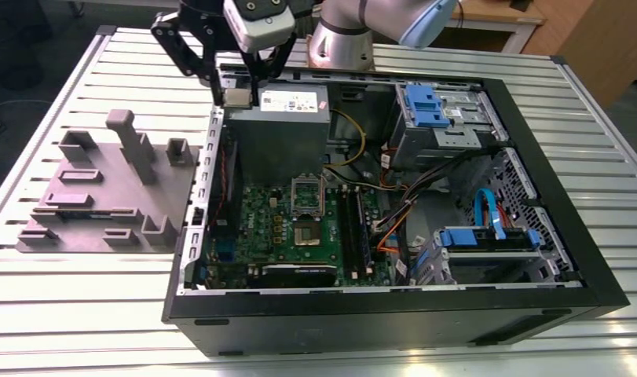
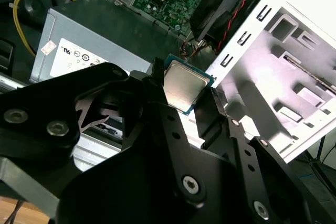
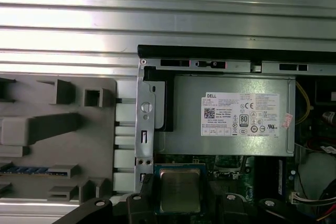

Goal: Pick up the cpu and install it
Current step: 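Pick up the cpu and move it towards the insertion slot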

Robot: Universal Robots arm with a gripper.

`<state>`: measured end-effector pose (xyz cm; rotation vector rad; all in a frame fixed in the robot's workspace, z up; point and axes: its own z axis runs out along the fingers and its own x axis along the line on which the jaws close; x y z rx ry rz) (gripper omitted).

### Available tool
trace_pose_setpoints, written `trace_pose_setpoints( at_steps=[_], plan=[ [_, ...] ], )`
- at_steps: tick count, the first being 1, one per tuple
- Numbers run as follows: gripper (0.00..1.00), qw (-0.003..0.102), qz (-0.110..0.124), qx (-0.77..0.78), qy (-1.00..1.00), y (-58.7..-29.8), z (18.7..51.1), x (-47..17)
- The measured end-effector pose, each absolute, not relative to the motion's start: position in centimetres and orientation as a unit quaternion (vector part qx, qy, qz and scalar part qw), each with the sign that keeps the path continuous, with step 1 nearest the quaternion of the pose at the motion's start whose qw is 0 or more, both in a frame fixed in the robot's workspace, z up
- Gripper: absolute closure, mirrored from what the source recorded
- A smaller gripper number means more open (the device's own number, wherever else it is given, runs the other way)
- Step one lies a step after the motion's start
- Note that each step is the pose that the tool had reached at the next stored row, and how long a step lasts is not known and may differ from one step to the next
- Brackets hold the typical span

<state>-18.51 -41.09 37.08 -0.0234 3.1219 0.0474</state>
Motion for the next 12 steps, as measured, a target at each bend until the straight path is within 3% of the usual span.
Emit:
trace_pose_setpoints(
  at_steps=[12],
  plan=[
    [0.53,0.01,0.015,-0.007,1.0,-41.09,37.08,-17.8]
  ],
)
